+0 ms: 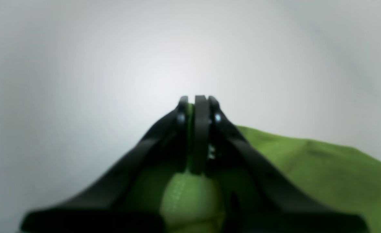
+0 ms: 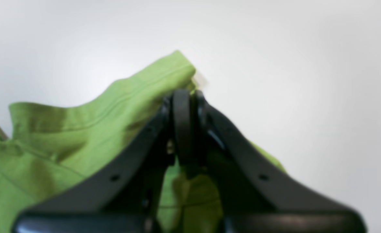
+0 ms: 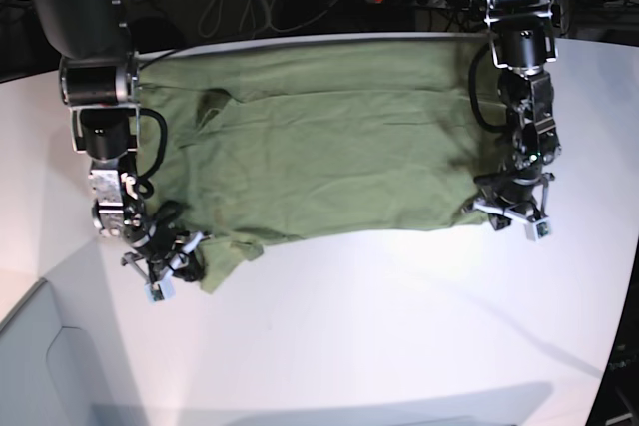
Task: Fold the T-shirt properly
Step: 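Release the right gripper and move it to the hem corner near the sleeve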
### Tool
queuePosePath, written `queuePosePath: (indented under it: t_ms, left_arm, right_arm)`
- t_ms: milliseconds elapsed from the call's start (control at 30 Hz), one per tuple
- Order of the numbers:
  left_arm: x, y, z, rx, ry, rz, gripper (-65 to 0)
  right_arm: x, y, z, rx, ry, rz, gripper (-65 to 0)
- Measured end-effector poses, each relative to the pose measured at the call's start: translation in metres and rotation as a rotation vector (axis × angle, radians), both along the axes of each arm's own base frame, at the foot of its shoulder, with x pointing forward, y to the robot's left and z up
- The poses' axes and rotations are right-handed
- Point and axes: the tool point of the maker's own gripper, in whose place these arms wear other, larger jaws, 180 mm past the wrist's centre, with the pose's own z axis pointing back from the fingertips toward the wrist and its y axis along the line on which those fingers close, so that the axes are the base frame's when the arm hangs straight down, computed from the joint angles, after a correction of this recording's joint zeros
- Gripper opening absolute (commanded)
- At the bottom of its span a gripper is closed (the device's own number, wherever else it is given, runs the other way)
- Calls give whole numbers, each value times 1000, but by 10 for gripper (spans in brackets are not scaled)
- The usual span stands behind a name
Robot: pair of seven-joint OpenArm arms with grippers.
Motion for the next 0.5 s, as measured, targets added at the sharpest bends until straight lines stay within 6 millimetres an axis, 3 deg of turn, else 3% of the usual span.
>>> queuePosePath:
  t_ms: [133,267,500]
  left_arm:
    - [1,-4,11,10,-20,-11,-650]
    - [2,-8,30,29,-75,-31,-650]
    - [-8,-12,28,35,-68,-43,-650]
  right_arm:
    - [1,-2,3,-14,-2,4,-649]
    - [-4,-17,7,-76,-19,2,-649]
    - [-21,-39,19,-106,-46,-44,-649]
